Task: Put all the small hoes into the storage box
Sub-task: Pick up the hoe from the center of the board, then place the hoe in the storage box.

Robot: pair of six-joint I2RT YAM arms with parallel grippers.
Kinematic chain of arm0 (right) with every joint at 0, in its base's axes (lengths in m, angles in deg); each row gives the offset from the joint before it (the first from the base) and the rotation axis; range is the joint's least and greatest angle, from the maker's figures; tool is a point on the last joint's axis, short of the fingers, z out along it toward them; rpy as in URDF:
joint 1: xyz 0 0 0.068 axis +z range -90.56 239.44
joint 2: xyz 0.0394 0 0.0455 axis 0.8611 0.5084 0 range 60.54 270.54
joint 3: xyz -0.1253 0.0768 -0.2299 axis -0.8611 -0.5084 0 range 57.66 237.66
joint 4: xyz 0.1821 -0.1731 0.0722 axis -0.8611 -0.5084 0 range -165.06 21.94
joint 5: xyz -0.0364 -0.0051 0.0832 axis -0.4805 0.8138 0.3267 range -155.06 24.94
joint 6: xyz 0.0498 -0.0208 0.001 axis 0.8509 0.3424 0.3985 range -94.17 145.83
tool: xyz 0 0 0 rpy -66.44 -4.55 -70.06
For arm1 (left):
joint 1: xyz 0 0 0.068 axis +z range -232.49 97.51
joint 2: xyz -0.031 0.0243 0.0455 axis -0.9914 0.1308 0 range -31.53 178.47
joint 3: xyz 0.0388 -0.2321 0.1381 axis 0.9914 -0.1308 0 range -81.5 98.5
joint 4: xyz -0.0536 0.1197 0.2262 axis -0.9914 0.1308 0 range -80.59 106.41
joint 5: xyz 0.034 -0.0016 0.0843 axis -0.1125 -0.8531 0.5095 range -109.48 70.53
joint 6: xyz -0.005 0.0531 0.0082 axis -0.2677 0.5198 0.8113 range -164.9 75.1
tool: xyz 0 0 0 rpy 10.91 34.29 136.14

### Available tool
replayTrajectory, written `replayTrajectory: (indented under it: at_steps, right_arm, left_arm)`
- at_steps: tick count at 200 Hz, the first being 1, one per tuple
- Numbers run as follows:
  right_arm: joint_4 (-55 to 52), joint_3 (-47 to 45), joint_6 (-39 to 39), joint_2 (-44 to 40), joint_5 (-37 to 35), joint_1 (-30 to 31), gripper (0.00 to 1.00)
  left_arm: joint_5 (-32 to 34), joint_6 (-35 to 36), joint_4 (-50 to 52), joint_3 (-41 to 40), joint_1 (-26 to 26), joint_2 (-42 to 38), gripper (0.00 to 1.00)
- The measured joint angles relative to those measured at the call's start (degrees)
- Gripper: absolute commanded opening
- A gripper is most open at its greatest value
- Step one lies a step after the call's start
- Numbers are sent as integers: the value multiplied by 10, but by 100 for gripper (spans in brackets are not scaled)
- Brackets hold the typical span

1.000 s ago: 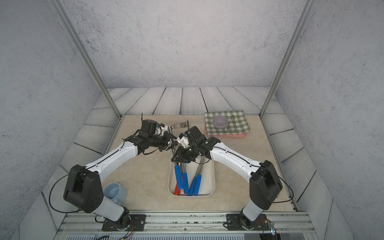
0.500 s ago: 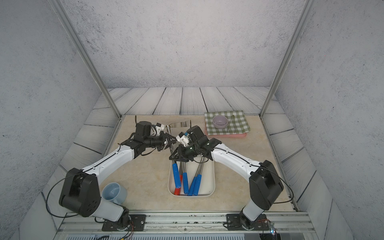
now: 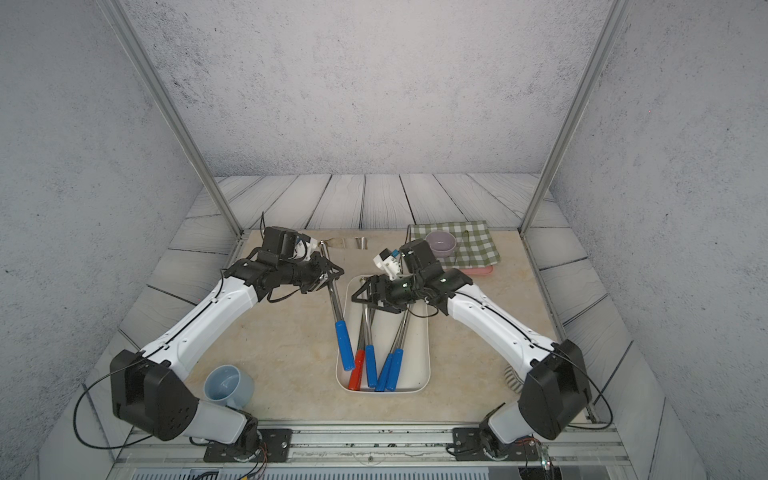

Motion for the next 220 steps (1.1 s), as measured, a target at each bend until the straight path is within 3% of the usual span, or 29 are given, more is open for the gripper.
replayTrajectory:
  at_steps: [31,52,90,133,220]
  right_arm:
    - [-66,13,-47,-50,-20,-87,70]
    - [-117,21,-89,-51,-50,-110,70]
    - [-182,6,-133,-40,-106,-116,70]
    - [-221,-18,-154,-22,-168,-118,70]
    - [-256,-46,-173,30,-236,-119,70]
  left_arm:
    - [71,11,92,51,-23,20,0]
    - [110,14,131,85,-55,54,0]
    - [176,13,179,123,-98,112,0]
    - [227,6,198,143,-105,152,0]
    - [243,0,196,170,-106,218,0]
